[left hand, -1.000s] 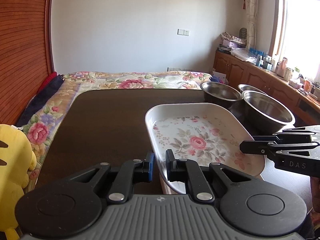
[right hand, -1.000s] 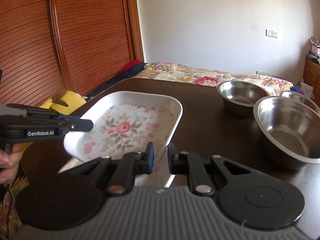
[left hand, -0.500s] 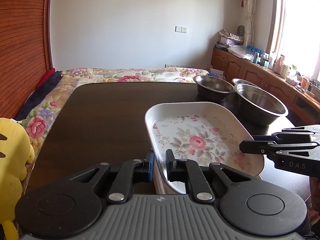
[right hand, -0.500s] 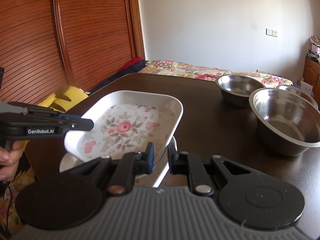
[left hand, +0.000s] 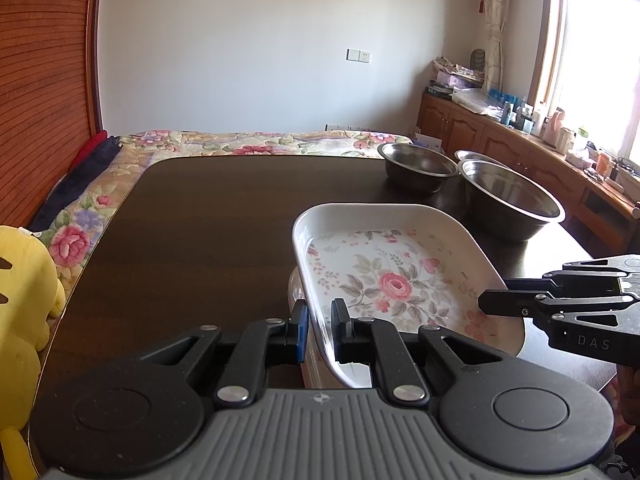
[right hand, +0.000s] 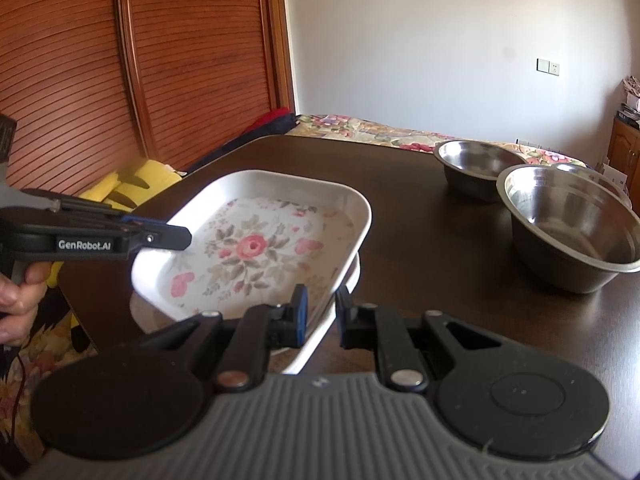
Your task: Organize plates and bowls
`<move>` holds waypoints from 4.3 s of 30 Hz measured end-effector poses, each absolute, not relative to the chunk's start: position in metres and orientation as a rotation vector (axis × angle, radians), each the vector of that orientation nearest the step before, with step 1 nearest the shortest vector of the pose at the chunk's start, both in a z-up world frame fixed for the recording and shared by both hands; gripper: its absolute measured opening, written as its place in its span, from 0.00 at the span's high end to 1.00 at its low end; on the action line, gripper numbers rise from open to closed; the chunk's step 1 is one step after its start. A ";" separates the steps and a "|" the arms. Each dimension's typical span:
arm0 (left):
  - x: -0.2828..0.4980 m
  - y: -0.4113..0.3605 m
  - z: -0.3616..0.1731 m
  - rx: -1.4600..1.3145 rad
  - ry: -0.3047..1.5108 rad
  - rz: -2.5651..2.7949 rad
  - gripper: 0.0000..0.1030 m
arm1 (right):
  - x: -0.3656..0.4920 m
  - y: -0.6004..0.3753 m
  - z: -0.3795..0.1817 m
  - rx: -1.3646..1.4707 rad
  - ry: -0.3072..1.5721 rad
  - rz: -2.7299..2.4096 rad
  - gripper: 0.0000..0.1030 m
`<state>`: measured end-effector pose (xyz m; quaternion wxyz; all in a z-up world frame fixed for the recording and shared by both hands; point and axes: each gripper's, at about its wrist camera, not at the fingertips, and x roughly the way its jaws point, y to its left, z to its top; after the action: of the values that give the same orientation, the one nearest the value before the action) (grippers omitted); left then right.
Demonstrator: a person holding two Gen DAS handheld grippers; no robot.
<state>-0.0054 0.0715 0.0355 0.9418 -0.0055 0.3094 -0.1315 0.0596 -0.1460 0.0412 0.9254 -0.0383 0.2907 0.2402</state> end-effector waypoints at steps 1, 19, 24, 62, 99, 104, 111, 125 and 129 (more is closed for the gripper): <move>-0.006 0.071 0.036 -0.009 0.632 -0.269 0.88 | 0.059 -0.146 0.041 -0.079 0.597 0.493 0.84; -0.003 0.073 0.029 -0.003 0.646 -0.259 0.88 | 0.062 -0.147 0.042 -0.091 0.616 0.519 0.83; -0.002 0.074 0.027 -0.013 0.650 -0.255 0.86 | 0.061 -0.147 0.043 -0.091 0.609 0.523 0.83; 0.036 0.021 0.061 0.071 0.581 -0.292 0.00 | 0.089 -0.230 0.059 0.013 0.512 0.420 0.83; 0.110 -0.088 0.067 0.139 0.590 -0.452 0.39 | 0.153 -0.343 0.067 0.006 0.432 0.264 0.78; 0.120 -0.101 0.063 0.146 0.583 -0.426 0.51 | 0.164 -0.352 0.062 0.015 0.441 0.250 0.77; 0.136 -0.109 0.058 0.120 0.598 -0.420 0.62 | 0.176 -0.361 0.053 0.039 0.453 0.231 0.59; 0.155 -0.131 0.044 0.165 0.662 -0.453 0.64 | 0.190 -0.365 0.042 0.104 0.487 0.235 0.59; 0.159 -0.134 0.040 0.161 0.679 -0.455 0.64 | 0.190 -0.365 0.040 0.113 0.492 0.240 0.59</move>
<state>0.1587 -0.1337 0.0404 0.9145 0.0781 0.3296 -0.2211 0.1903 -0.3645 0.0404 0.9612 0.0557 0.2430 0.1183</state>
